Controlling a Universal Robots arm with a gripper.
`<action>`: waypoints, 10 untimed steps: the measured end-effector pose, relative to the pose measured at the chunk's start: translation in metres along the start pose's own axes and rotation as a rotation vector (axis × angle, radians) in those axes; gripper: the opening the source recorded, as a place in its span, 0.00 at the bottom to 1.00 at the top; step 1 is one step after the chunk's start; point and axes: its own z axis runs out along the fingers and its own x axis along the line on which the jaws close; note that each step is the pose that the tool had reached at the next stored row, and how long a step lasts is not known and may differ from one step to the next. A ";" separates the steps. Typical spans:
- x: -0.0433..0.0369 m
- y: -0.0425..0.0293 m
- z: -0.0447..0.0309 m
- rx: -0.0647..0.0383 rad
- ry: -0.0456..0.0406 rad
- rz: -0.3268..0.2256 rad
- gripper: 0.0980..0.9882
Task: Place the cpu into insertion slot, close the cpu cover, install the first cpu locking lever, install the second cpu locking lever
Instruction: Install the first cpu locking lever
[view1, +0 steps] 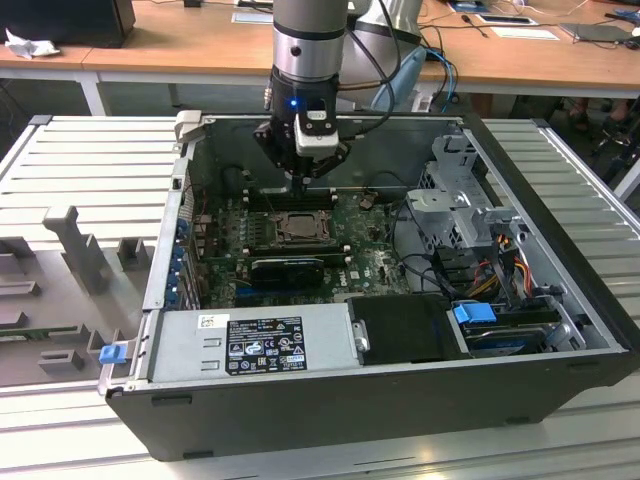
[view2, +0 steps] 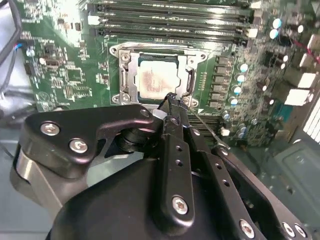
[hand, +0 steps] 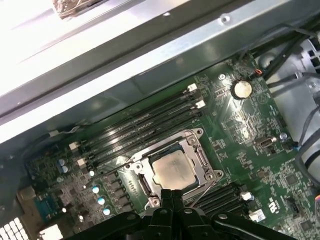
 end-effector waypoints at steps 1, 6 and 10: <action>0.0000 0.0000 0.0001 0.000 -0.0001 -0.019 0.01; 0.0000 0.0000 0.0003 0.002 -0.0008 -0.135 0.01; 0.0000 0.0000 0.0004 0.003 -0.0014 -0.230 0.01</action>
